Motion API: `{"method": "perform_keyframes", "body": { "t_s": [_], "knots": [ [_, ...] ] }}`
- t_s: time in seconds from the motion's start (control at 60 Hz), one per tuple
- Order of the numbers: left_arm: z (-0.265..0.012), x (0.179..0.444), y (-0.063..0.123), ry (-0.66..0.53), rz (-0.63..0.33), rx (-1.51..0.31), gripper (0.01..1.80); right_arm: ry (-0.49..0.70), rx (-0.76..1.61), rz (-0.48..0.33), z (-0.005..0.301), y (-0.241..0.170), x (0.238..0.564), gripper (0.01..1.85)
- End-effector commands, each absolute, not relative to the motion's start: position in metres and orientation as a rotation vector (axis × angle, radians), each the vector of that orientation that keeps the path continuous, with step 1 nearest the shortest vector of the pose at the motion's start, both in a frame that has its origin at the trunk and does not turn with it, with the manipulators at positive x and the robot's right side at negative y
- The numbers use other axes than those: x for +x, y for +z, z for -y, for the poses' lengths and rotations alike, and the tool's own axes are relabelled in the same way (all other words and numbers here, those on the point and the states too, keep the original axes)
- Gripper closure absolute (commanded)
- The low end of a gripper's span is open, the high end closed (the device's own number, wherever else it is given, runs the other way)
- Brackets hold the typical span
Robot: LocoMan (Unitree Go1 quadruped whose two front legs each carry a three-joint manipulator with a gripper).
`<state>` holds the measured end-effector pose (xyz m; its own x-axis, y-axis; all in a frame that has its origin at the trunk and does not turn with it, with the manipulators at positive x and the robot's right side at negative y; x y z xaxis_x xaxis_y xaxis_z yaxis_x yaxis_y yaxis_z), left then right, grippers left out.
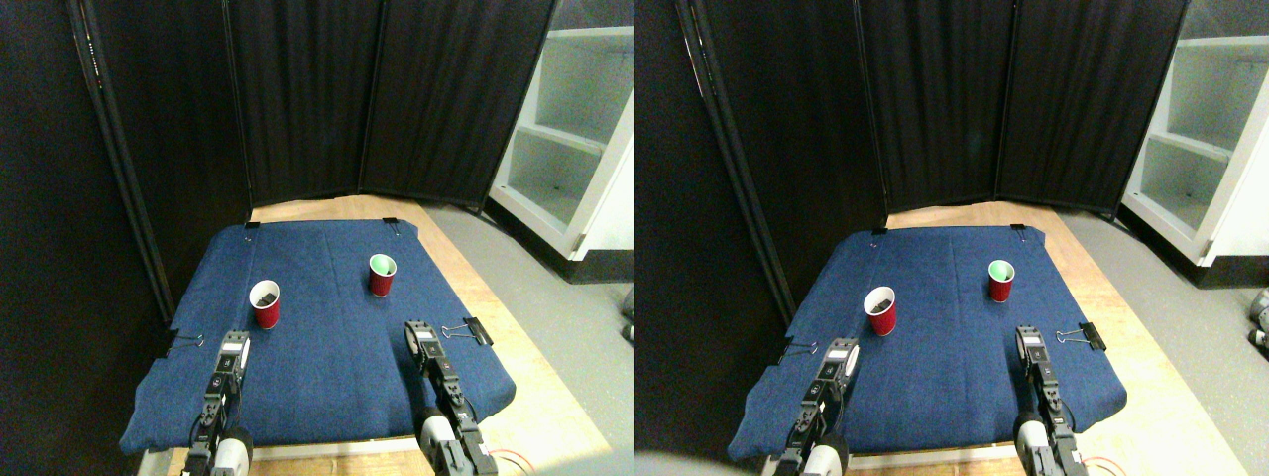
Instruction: Pour (bimanual)
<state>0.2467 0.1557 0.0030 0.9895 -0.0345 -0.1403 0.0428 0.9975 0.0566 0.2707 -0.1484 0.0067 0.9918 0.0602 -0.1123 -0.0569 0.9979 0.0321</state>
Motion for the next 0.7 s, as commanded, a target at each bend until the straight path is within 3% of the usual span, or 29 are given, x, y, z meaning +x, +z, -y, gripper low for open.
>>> {"method": "perform_keyframes", "body": {
  "t_s": [0.017,0.367,0.4,0.433,0.467,0.55,0.6,0.7],
  "knots": [
    [-0.156,0.248,0.007,-0.039,-0.111,0.06,1.8,0.058,0.017,-0.084,0.148,0.011,0.271,1.55],
    [-0.156,0.246,0.011,-0.042,-0.125,0.072,1.8,0.075,0.01,-0.076,0.148,0.013,0.271,1.54],
    [-0.156,0.245,0.011,-0.029,-0.128,0.076,1.68,0.078,0.014,-0.076,0.149,0.013,0.27,1.54],
    [-0.157,0.245,0.012,-0.014,-0.132,0.076,1.44,0.08,0.015,-0.074,0.149,0.013,0.27,1.55],
    [-0.157,0.244,0.012,-0.011,-0.133,0.076,1.39,0.08,0.016,-0.074,0.149,0.013,0.27,1.55],
    [-0.162,0.245,0.014,-0.008,-0.146,0.087,0.89,0.087,0.041,-0.05,0.149,0.013,0.27,1.56],
    [-0.163,0.245,0.015,-0.015,-0.144,0.105,0.78,0.092,0.053,-0.037,0.149,0.014,0.27,1.55],
    [-0.161,0.244,0.018,-0.014,-0.107,0.106,0.83,0.09,0.101,-0.027,0.149,0.017,0.272,1.5]
  ]
}}
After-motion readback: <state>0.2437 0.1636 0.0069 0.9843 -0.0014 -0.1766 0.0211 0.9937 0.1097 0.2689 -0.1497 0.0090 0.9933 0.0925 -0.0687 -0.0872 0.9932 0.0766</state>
